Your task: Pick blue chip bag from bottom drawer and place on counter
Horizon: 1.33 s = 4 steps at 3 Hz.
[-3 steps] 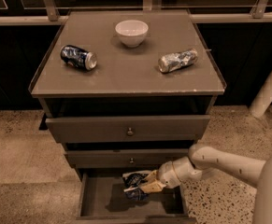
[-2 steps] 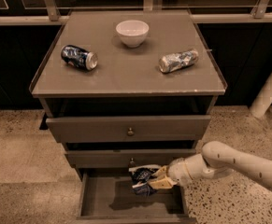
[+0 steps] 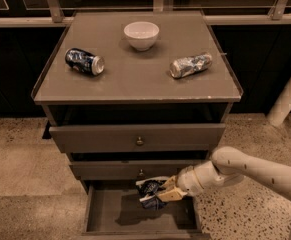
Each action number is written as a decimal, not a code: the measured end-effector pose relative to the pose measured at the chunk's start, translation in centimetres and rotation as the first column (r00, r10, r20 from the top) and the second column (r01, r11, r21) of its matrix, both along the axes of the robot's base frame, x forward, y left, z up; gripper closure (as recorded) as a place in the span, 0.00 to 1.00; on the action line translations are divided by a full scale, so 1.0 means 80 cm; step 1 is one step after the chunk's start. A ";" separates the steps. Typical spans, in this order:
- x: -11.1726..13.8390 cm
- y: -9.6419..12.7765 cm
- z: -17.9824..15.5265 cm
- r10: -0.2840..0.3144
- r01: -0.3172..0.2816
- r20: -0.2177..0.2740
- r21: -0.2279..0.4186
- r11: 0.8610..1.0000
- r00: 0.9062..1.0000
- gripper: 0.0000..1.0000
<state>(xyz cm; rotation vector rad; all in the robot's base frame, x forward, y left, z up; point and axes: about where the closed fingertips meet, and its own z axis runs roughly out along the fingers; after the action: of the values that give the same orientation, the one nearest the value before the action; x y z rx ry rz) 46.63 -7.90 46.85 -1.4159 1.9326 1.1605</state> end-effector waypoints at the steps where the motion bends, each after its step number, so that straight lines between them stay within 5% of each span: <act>1: -0.005 0.006 0.043 -0.002 0.004 0.021 -0.065 0.998 1.000 1.00; 2: -0.023 0.007 0.110 -0.022 0.035 0.079 -0.159 0.987 0.997 1.00; 3: -0.034 0.002 0.186 -0.042 0.084 0.179 -0.232 0.969 0.983 1.00; 4: -0.038 -0.007 0.261 -0.044 0.127 0.317 -0.246 0.961 0.947 1.00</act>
Offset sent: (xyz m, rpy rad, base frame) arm -0.0146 -0.0089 0.2263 -0.3474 -0.2830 -0.0740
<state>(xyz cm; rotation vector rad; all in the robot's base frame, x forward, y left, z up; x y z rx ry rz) 43.62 -8.45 67.70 -1.5249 1.9486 0.6105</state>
